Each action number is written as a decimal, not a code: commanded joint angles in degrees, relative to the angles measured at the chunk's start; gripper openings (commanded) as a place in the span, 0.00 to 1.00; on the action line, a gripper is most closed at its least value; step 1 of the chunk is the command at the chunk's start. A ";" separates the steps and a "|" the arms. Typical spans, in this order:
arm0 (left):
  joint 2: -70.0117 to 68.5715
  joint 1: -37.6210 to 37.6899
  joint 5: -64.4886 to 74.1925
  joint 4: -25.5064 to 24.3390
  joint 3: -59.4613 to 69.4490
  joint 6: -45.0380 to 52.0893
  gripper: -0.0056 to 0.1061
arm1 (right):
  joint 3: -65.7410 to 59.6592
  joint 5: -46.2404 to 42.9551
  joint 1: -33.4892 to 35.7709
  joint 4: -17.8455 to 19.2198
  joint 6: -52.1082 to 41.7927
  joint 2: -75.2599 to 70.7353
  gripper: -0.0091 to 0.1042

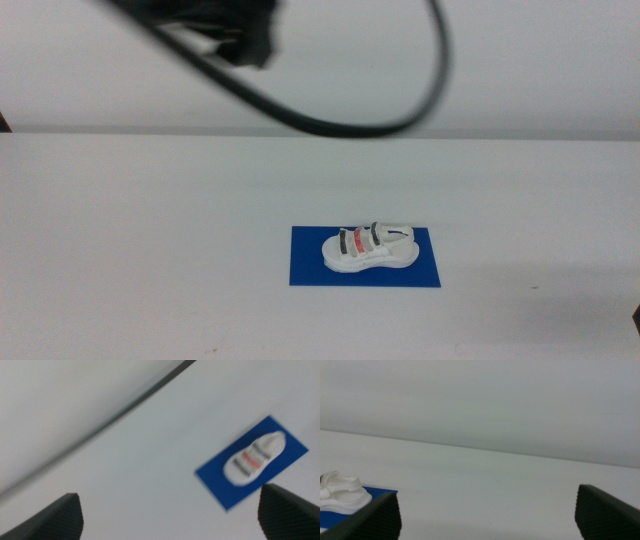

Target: Use one arm to grab the shoe from the table and place it on the mat.

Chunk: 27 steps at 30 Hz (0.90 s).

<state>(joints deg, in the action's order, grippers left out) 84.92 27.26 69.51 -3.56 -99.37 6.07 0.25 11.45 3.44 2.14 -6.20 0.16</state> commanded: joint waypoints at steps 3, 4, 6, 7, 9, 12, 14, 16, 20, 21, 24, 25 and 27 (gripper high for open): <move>-14.60 -5.39 1.63 0.16 14.11 -8.60 0.89 | -2.44 -0.39 -0.02 0.08 -0.01 -2.16 0.90; -17.44 -6.09 -0.05 -0.07 17.76 -10.20 0.89 | -2.44 -0.39 -0.02 0.08 -0.01 -2.16 0.90; -24.49 -7.42 -5.43 -0.50 24.77 -12.50 0.89 | -2.44 -0.39 -0.02 0.08 -0.01 -2.16 0.90; -28.00 -7.92 -8.69 -0.64 27.45 -13.08 0.89 | -2.44 -0.39 -0.02 0.08 -0.01 -2.16 0.90; -34.80 -8.56 -15.69 -1.10 33.85 -14.47 0.89 | -2.44 -0.39 -0.02 0.08 -0.01 -2.16 0.90; -43.48 -8.76 -24.57 -3.42 42.35 -19.68 0.89 | -2.44 -0.39 -0.02 0.08 -0.01 -2.16 0.90; -48.44 -8.97 -29.73 -4.51 48.47 -21.86 0.89 | -2.44 -0.39 -0.02 0.08 -0.01 -2.16 0.90; -53.36 -8.97 -36.35 -7.53 54.31 -23.44 0.89 | -2.44 -0.39 -0.02 0.08 -0.01 -2.16 0.90; -62.00 -11.01 -47.96 -10.46 66.34 -25.00 0.89 | -2.44 -0.39 -0.02 0.08 -0.01 -2.16 0.90; -63.80 -12.41 -49.15 -9.47 69.00 -25.00 0.89 | -2.44 -0.39 -0.02 0.08 -0.01 -2.16 0.90; -67.57 -17.55 -50.29 -4.59 75.58 -24.75 0.89 | -2.44 -0.39 -0.02 0.08 -0.01 -2.16 0.90; -68.53 -19.09 -50.79 -2.50 77.14 -23.53 0.89 | -2.44 -0.39 -0.02 0.08 -0.01 -2.16 0.90; -70.36 -22.37 -53.05 -0.04 80.85 -19.30 0.89 | -2.44 -0.39 -0.02 0.08 -0.01 -2.16 0.90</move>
<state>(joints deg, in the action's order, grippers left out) 16.14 6.92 19.20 -6.50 -21.06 -15.75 0.25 11.45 3.44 2.14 -6.20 0.16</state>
